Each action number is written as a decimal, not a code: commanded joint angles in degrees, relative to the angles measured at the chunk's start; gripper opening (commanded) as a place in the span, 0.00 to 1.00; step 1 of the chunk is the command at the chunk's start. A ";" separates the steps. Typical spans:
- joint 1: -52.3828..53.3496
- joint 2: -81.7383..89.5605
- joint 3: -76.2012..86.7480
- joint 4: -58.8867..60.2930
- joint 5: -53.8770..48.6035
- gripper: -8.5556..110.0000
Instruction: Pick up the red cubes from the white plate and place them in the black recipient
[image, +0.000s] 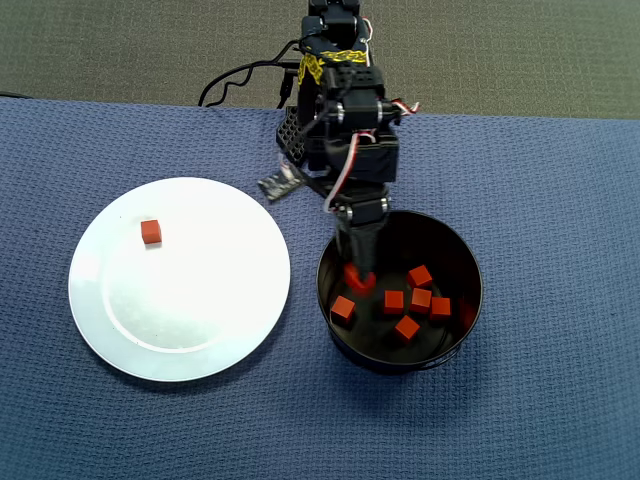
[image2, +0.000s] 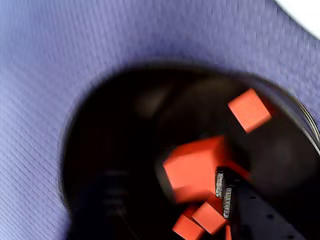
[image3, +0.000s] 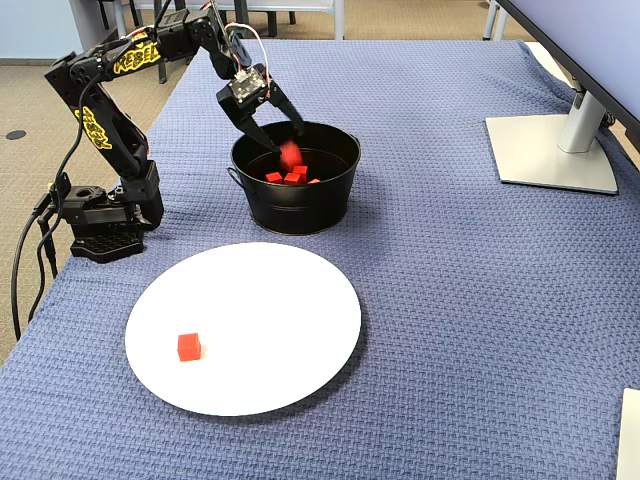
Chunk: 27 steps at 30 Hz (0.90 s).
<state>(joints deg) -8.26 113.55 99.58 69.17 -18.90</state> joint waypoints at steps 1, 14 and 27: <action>4.92 2.64 -1.32 -1.93 -5.80 0.42; 46.85 -7.65 2.81 -8.88 -47.29 0.42; 62.58 -18.37 9.14 -23.73 -64.69 0.39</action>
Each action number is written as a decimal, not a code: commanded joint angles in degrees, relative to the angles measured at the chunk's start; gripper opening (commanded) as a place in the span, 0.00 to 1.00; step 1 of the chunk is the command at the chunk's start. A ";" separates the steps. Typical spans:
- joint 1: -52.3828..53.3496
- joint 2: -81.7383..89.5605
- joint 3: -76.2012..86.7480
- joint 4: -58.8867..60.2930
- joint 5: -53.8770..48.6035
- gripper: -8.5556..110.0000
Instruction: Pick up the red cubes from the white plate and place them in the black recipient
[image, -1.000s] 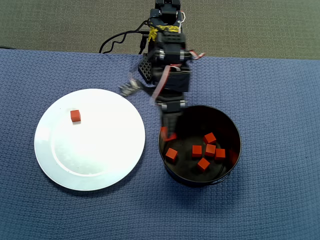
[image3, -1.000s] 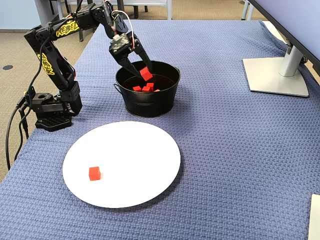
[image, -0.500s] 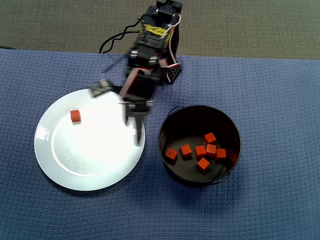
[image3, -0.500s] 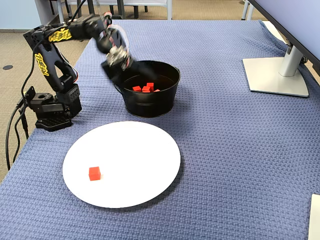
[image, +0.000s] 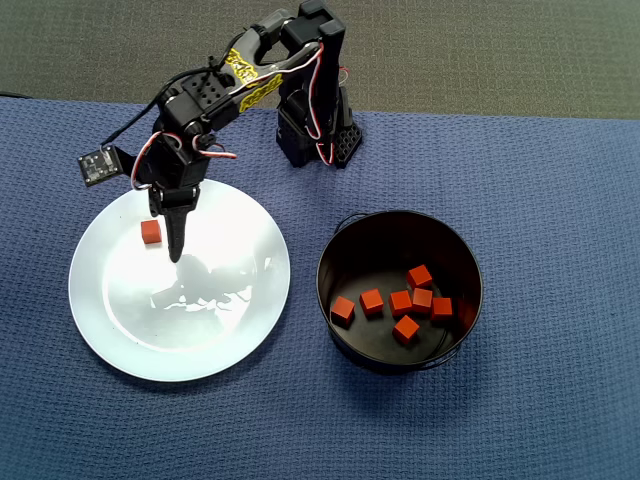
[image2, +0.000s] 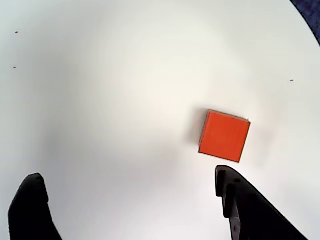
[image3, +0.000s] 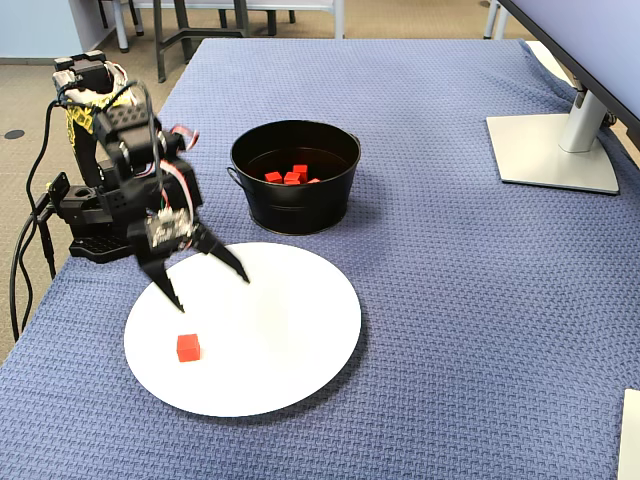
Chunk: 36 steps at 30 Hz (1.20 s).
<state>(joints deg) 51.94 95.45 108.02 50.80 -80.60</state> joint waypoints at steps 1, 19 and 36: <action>2.55 -0.88 0.44 -5.36 -2.64 0.38; 4.04 -9.23 -7.12 -1.58 9.76 0.31; 5.10 -14.50 -7.82 -2.02 12.83 0.28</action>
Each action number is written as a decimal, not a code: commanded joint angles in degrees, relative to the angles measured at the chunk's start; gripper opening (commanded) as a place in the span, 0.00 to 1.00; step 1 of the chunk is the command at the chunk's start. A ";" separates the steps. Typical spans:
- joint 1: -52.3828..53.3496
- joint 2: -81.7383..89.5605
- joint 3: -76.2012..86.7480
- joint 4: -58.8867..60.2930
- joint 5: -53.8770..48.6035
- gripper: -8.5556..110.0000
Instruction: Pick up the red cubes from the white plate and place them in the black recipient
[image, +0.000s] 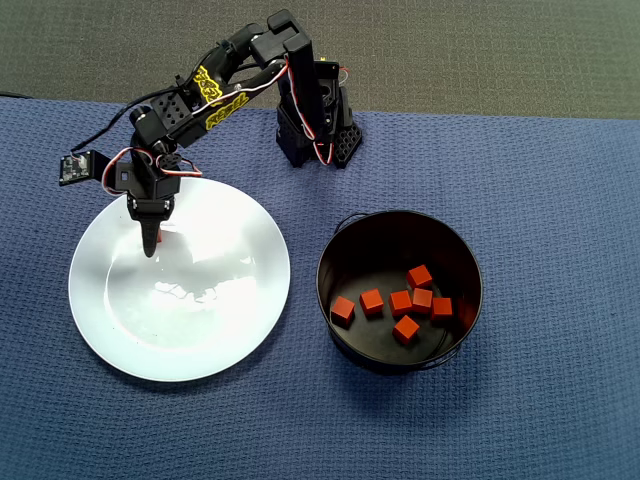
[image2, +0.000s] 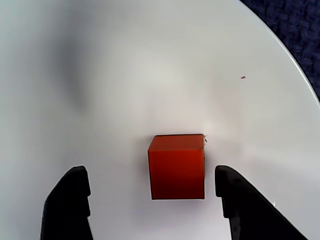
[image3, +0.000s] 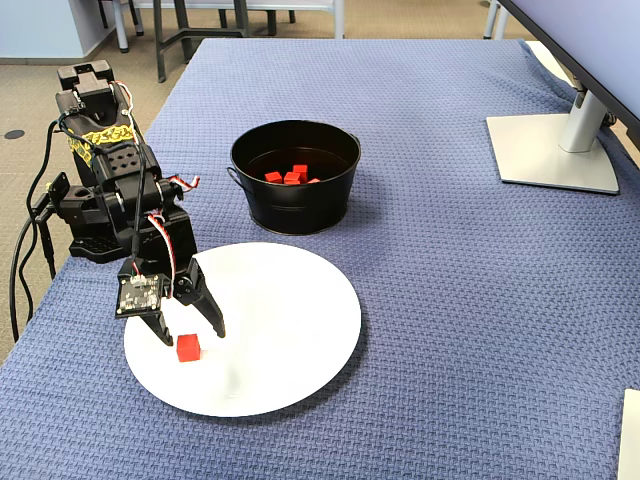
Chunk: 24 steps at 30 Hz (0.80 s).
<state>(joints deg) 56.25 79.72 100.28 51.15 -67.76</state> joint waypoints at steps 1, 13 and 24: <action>0.88 0.97 0.09 -2.90 0.09 0.27; 1.41 -1.67 1.58 -6.06 -0.53 0.21; -0.26 2.81 3.34 -7.91 3.96 0.07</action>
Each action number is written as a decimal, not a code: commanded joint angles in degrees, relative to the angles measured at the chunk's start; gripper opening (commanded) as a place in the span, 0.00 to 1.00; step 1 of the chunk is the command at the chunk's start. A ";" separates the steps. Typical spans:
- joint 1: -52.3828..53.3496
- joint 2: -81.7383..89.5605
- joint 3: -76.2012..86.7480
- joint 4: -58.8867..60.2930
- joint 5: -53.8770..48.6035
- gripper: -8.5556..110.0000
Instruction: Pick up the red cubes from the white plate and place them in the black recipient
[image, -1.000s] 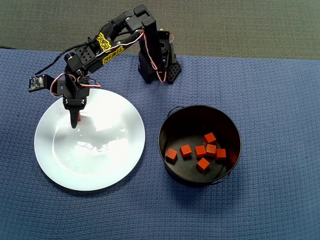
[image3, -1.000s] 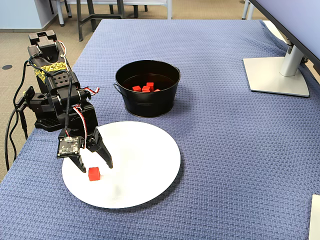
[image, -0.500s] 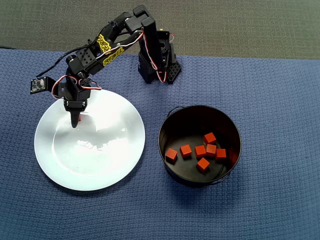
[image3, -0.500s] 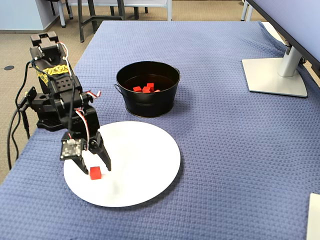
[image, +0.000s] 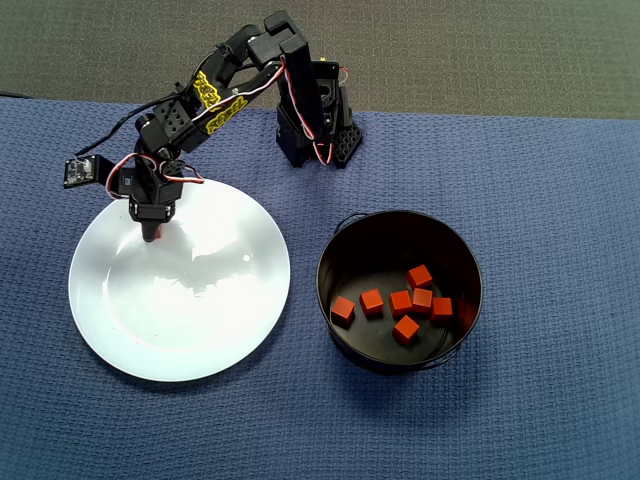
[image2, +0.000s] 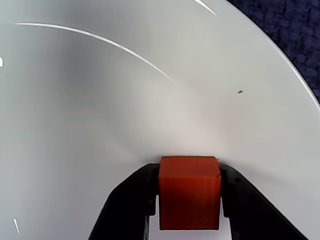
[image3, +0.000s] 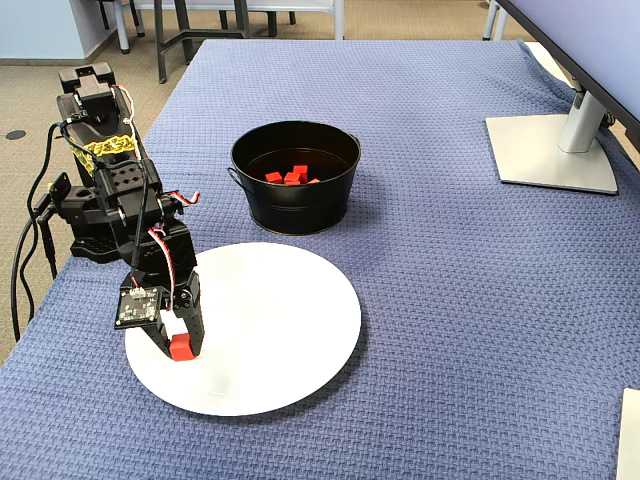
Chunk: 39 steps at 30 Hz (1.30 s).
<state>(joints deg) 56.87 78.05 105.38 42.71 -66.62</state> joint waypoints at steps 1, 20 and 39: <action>-1.41 5.62 -3.25 2.29 4.04 0.07; -43.68 35.95 -15.29 23.82 48.43 0.07; -65.57 51.94 4.13 21.09 56.95 0.29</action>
<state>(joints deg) -12.83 124.63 108.37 63.72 -9.32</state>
